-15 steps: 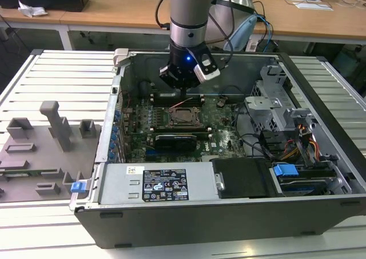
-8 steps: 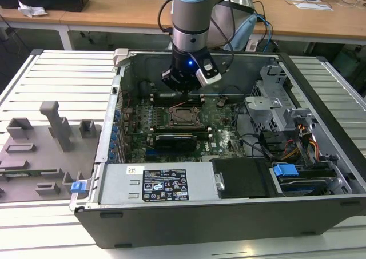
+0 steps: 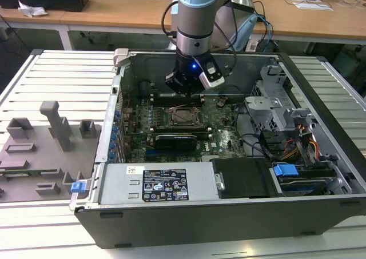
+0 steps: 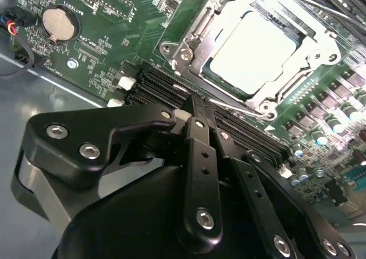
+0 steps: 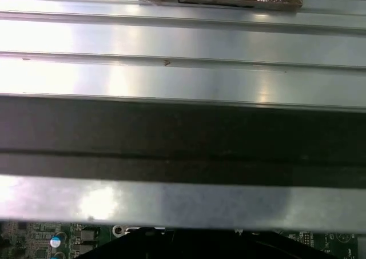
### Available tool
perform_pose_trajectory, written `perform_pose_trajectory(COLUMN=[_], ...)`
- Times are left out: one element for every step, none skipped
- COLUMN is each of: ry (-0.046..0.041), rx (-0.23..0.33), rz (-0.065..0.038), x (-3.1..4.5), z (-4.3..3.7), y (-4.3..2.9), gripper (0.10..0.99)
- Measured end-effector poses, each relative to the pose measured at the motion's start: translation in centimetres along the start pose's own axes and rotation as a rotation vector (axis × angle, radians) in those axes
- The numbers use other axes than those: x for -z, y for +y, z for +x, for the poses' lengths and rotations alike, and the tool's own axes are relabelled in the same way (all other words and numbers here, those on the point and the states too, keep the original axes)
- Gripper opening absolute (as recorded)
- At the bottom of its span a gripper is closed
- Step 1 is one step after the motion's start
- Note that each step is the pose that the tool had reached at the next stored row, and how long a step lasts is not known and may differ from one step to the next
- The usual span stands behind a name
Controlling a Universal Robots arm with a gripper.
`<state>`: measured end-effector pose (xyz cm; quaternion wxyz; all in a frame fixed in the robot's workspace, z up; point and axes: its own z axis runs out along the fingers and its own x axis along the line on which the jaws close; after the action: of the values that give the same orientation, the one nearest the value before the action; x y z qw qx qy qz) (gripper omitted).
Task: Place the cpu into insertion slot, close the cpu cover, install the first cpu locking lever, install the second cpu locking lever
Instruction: 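Install the first cpu locking lever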
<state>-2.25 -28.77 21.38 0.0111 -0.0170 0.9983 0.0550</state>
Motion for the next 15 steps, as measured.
perform_pose_trajectory(ry=[0.0, 0.0001, 0.0001, 0.0002, 0.0003, 0.0003, 0.0005, 0.0007, 0.0008, 0.001, 0.0013, 0.0014, 0.0013, 0.0012, 0.0011], rx=[0.0, 0.0, 0.0, 0.0, 0.0, 0.0, 0.0, 0.0, 0.0, 0.0, 0.0, 0.0, 0.0, 0.0, 0.0], rz=[0.0, 0.0, 0.0, 0.0, 0.0, 0.0, 0.0, 0.0, 0.0, 0.0, 0.0, 0.001, 0.001, 0.001, 0.001], x=[-0.07, -0.12, -0.18, -0.25, -0.38, -0.51, -0.6, -0.7, -0.79, -0.94, -1.01, -1.01, -1.01, -1.02, -0.98], z=[-0.07, -0.14, -0.19, -0.22, -0.25, -0.28, -0.3, -0.33, -0.35, -0.37, -0.38, -0.38, -0.38, -0.38, -0.39], y=[0.0, -0.01, -0.02, -0.03, -0.04, -0.06, -0.07, -0.08, -0.09, -0.11, -0.12, -0.12, -0.12, -0.12, -0.11], gripper=[0.106, 0.106, 0.106, 0.106, 0.106, 0.106, 0.106, 0.106, 0.106, 0.106, 0.106, 0.106, 0.106, 0.106, 0.106])
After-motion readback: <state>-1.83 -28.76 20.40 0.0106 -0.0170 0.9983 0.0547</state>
